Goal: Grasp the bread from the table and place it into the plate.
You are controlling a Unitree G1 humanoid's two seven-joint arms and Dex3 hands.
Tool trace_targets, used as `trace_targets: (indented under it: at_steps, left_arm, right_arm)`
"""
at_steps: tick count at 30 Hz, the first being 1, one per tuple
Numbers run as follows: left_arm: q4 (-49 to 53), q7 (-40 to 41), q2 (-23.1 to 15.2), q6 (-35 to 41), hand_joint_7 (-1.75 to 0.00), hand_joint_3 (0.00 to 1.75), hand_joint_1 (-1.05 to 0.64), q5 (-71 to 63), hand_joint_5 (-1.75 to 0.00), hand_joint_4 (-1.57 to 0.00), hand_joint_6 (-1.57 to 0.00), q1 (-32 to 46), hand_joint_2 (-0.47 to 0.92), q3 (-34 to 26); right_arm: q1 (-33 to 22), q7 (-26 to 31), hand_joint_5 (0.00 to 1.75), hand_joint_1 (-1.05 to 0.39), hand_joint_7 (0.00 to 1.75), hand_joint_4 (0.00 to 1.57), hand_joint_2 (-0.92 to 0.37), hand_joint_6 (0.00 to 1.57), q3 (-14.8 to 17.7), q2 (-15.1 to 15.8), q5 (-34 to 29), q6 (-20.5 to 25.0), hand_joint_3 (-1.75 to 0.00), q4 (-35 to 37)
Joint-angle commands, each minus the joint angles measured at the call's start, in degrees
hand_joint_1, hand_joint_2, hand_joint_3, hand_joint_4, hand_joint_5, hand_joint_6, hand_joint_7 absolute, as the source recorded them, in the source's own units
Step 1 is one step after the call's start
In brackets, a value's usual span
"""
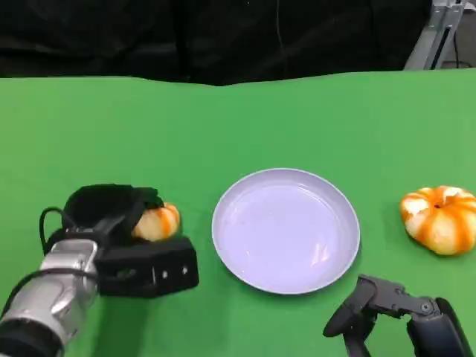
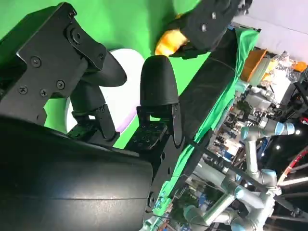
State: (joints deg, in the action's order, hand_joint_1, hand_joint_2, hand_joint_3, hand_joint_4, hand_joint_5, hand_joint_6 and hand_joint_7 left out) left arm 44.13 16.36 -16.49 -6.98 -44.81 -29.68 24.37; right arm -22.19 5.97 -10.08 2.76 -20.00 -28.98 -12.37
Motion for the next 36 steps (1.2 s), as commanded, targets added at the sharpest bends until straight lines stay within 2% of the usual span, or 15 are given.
trace_targets:
  at_steps: [1,4,7,9,16,19,23,27,29,34,35,36]
  left_arm:
    - [-5.2,3.2,-1.6,-3.2,-1.72,0.36,-0.15,0.8,-1.74,-0.85,-0.63,1.8,0.87,-0.4]
    - [-10.3,3.7,-2.2,-3.5,-1.74,0.84,-0.16,1.0,-1.75,-0.85,-0.62,2.5,0.64,-1.4]
    - [-15.5,5.0,-1.9,-4.4,-1.75,1.14,-0.15,1.0,-1.75,-0.87,-0.65,2.9,0.51,-2.3]
    - [-17.7,6.0,-1.6,-5.7,-1.75,1.22,-0.14,1.0,-1.75,-0.88,-0.67,3.2,0.41,-2.6]
    - [-22.0,5.2,1.9,-8.0,-1.68,1.36,-0.16,2.1,-1.75,-0.91,-0.73,2.3,0.34,-2.1]
    - [-22.2,3.8,3.6,-8.1,-1.65,1.36,-0.16,2.4,-1.75,-0.91,-0.74,1.5,0.31,-1.5]
    - [-16.7,4.9,7.4,-8.8,-1.63,1.36,-0.17,0.6,-1.75,-0.90,-0.76,-2.2,0.32,1.6]
    - [-11.0,6.8,10.7,-8.5,-1.64,1.32,-0.15,-0.6,-1.75,-0.90,-0.77,-4.9,0.30,3.7]
    - [-8.9,7.2,11.7,-8.0,-1.64,1.25,-0.15,-2.1,-1.75,-0.89,-0.76,-6.5,0.30,5.1]
    - [-5.7,3.6,14.1,-5.4,-1.39,1.08,-0.20,-2.4,-1.74,-0.82,-0.78,-9.7,0.43,6.7]
    - [-5.8,-0.1,14.4,-4.1,-1.29,1.00,-0.21,-1.6,-1.73,-0.78,-0.79,-10.2,0.47,6.8]
    - [-6.3,-4.3,14.4,-3.1,-1.07,0.81,-0.22,-0.9,-1.54,-0.73,-0.76,-10.6,0.57,7.2]
  right_arm:
    - [-0.1,0.1,1.53,0.05,1.25,0.84,-0.23,0.87,0.1,0.3,0.4,-0.2,-1.43,-0.3]
    - [0.0,0.2,1.52,0.04,1.25,0.85,-0.23,0.88,0.1,0.3,0.4,-0.1,-1.43,-0.2]
    - [-0.2,0.1,1.52,0.05,1.25,0.85,-0.23,0.88,0.0,0.3,0.2,0.1,-1.43,-0.5]
    - [-0.4,0.0,1.52,0.06,1.25,0.85,-0.23,0.88,-0.1,0.2,0.4,0.3,-1.43,-0.7]
    - [-0.4,0.2,1.53,0.07,1.25,0.86,-0.22,0.89,-0.1,0.2,0.2,0.0,-1.45,-0.7]
    - [-0.6,0.1,1.53,0.07,1.25,0.85,-0.22,0.88,-0.3,0.1,0.2,0.5,-1.46,-1.2]
    - [-0.6,0.1,1.53,0.08,1.25,0.85,-0.21,0.89,-0.4,0.1,0.1,0.7,-1.47,-1.4]
    - [-0.7,0.2,1.52,0.08,1.25,0.85,-0.21,0.88,-0.6,0.1,-0.3,0.7,-1.47,-1.5]
    - [-0.9,0.1,1.52,0.08,1.25,0.85,-0.21,0.89,-0.7,0.0,-0.2,0.9,-1.47,-1.7]
    - [-1.0,0.1,1.52,0.09,1.24,0.86,-0.20,0.89,-0.9,0.0,-0.2,1.7,-1.49,-2.3]
    - [-1.1,0.2,1.52,0.09,1.24,0.86,-0.20,0.89,-0.9,0.1,-0.3,1.7,-1.49,-2.3]
    - [-1.1,0.3,1.52,0.08,1.24,0.86,-0.20,0.89,-0.9,0.1,-0.4,1.6,-1.48,-2.3]
